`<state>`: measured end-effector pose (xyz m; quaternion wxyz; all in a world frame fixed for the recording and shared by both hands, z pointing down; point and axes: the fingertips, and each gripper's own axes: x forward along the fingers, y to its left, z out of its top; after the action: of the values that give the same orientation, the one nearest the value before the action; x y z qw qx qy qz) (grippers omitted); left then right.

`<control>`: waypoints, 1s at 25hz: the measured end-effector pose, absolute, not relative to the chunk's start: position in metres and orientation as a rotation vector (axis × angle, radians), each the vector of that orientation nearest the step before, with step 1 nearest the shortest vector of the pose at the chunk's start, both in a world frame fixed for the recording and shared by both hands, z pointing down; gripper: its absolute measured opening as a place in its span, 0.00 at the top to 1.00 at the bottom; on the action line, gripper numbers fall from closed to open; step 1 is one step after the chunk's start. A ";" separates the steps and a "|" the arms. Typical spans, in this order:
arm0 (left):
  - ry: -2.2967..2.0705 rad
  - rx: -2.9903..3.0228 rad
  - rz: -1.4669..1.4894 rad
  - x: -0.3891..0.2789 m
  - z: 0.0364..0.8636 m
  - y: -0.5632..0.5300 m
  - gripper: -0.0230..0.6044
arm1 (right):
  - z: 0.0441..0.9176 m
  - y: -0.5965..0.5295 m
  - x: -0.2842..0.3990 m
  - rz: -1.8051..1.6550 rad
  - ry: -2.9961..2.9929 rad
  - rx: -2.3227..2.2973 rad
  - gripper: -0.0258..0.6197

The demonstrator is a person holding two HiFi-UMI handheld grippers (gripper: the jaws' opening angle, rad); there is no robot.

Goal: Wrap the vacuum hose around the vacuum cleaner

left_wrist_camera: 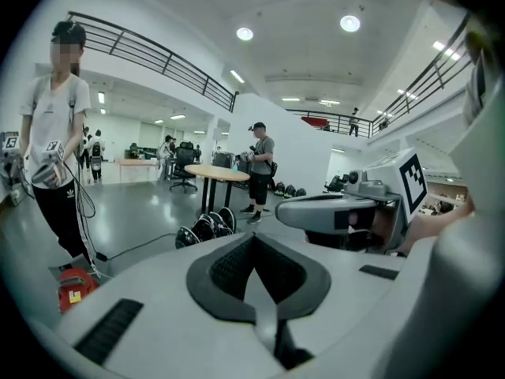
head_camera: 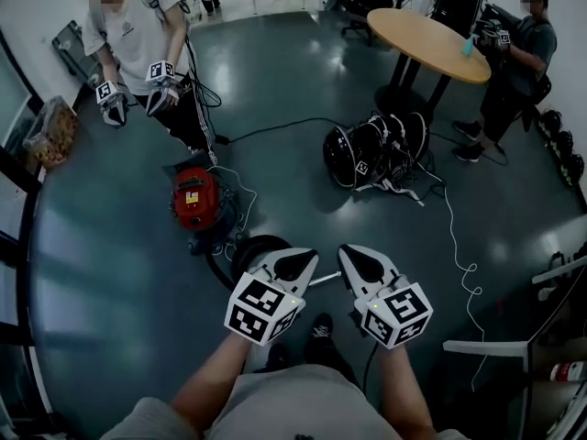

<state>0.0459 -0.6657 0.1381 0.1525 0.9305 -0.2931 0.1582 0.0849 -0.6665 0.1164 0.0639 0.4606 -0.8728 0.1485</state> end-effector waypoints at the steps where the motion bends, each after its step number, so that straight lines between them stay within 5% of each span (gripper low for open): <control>1: -0.844 2.686 0.440 0.043 0.128 -0.665 0.95 | 0.107 -0.663 0.083 0.438 -2.650 1.400 0.95; 25: -0.825 2.888 0.298 0.044 0.040 -0.633 0.95 | 0.025 -0.624 0.067 0.220 -2.767 1.432 0.95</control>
<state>0.0438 -0.6326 0.0400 0.0618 0.9550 -0.2727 0.0984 0.0674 -0.6245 0.0248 0.0092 0.4586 -0.8858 0.0704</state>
